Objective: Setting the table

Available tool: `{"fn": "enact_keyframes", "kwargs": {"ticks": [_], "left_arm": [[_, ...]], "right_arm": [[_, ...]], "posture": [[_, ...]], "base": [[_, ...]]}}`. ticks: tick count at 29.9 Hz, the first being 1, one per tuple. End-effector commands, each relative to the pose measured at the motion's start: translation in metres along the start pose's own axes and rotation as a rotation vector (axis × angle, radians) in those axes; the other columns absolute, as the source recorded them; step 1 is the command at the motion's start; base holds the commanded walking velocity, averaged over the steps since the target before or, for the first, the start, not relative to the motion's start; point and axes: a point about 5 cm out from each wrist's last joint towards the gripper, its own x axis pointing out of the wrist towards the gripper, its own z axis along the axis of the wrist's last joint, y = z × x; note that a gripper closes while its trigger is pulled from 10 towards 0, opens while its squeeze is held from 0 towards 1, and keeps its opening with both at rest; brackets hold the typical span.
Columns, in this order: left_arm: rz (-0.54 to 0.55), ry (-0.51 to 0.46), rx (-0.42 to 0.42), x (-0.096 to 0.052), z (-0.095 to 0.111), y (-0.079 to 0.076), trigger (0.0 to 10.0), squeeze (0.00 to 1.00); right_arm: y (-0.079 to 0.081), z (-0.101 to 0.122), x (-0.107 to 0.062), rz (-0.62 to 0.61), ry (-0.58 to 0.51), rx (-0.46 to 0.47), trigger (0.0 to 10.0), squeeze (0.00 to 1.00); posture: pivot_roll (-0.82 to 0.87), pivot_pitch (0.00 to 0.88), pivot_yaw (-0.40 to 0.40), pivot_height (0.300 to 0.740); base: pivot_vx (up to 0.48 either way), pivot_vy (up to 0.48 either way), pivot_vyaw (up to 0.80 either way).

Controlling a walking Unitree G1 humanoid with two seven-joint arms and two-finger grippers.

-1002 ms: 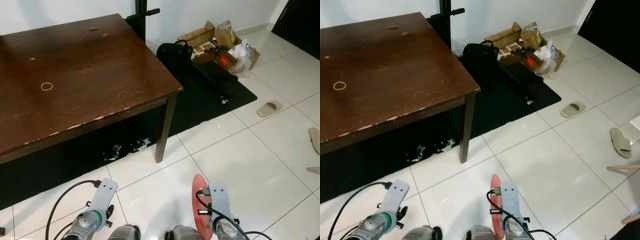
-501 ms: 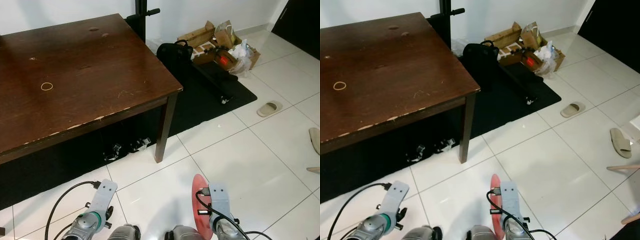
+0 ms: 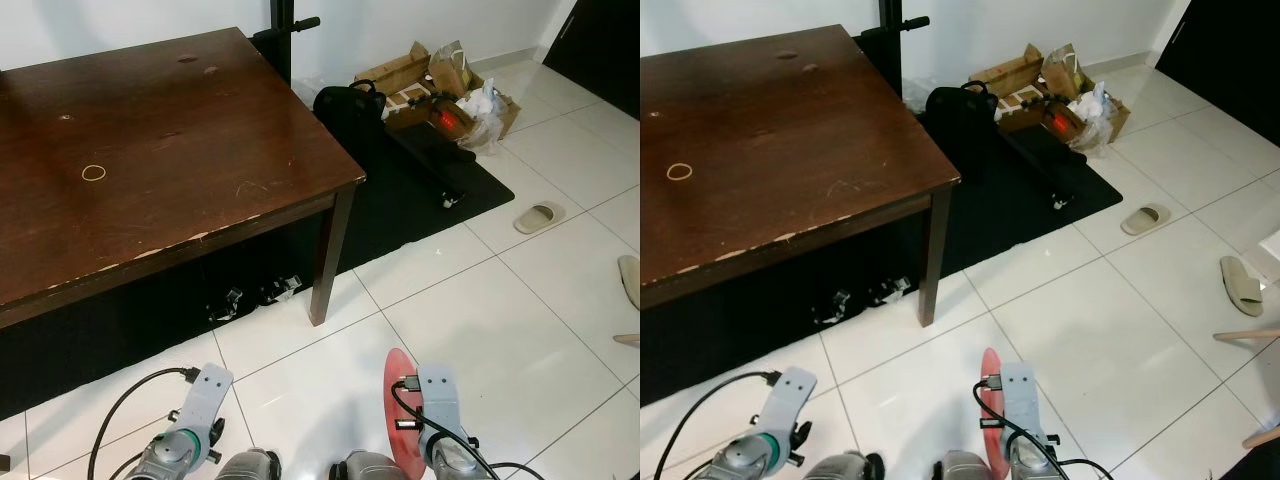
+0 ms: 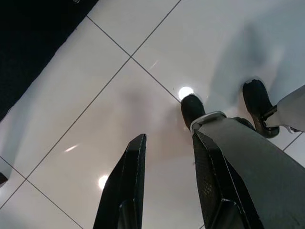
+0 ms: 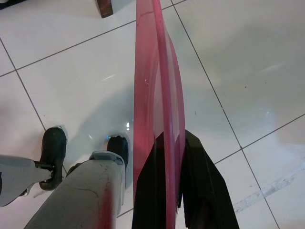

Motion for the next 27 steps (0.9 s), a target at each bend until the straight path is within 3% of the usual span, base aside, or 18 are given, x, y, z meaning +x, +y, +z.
{"fn": "enact_keyframes", "kwargs": {"ticks": [1,27], "left_arm": [[-0.002,0.033,0.002,-0.0012,-0.0077,-0.0013,10.0,0.00],[-0.006,0.024,0.003,-0.0012,-0.0069,-0.0020,10.0,0.00]], "right_arm": [[-0.0002,-0.0035,-0.0011,-0.005,0.010,0.001,10.0,0.00],[0.0010,-0.0052,-0.0017,-0.005,0.015,0.006,10.0,0.00]], "posture": [[-0.08,0.000,0.018,0.740],[-0.08,0.000,0.021,0.740]], "base": [[0.000,0.000,0.00],[0.000,0.000,0.00]]}}
